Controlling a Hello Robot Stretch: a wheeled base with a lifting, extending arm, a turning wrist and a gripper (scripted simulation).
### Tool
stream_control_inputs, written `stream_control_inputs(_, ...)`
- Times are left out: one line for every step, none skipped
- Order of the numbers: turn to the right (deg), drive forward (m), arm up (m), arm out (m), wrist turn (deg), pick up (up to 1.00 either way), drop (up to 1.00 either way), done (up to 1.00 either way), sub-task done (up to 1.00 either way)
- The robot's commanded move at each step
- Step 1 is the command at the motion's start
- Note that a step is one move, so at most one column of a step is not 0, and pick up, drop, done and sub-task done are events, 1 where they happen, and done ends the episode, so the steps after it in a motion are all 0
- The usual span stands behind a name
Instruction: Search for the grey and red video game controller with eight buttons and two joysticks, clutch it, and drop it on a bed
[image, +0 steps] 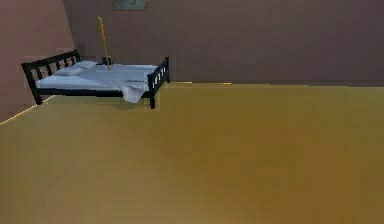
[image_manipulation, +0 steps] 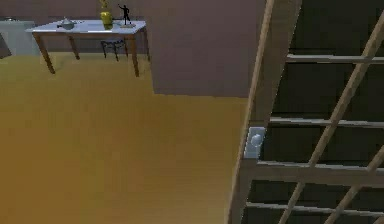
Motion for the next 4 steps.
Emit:
stream_control_inputs(45.0,0.00,0.00,0.00,0.0,0.00,0.00,0.00,0.00)
stream_control_inputs(18.0,0.00,0.00,0.00,0.0,0.00,0.00,0.00,0.00)
stream_control_inputs(0.0,0.15,0.00,0.00,0.0,0.00,0.00,0.00,0.00)
stream_control_inputs(-18.0,0.00,0.00,0.00,0.0,0.00,0.00,0.00,0.00)
